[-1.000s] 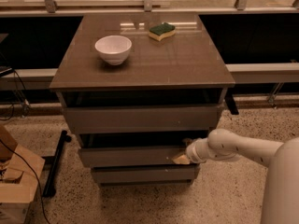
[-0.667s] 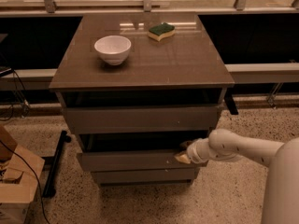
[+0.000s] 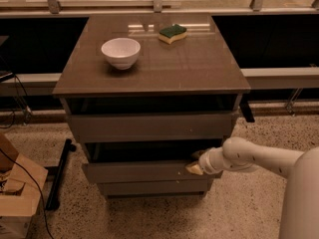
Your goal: Open middle drawer
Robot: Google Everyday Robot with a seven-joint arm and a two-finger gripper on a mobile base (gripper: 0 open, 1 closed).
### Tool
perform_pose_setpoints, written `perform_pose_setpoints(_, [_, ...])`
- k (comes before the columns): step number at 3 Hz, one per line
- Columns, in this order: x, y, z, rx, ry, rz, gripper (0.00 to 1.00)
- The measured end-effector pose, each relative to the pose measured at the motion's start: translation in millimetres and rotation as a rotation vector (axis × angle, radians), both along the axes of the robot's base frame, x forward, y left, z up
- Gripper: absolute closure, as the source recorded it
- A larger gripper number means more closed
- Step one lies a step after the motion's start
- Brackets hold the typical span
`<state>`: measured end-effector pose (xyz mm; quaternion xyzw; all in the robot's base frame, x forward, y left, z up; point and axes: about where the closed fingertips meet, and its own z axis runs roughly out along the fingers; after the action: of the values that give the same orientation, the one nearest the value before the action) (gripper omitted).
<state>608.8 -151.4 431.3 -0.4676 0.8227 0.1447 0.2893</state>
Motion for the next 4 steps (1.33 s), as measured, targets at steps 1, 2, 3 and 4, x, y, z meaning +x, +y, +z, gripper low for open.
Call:
perform_pose_setpoints(1, [0, 0, 0, 0.0, 0.0, 0.0, 0.15])
perform_pose_setpoints(2, [0, 0, 0, 0.0, 0.001, 0.0, 0.0])
perform_pose_setpoints(3, [-21, -4, -18, -0.053, 0.074, 0.047, 0.0])
perform_pose_setpoints(4, [-26, -4, -22, -0.071, 0.092, 0.066, 0.18])
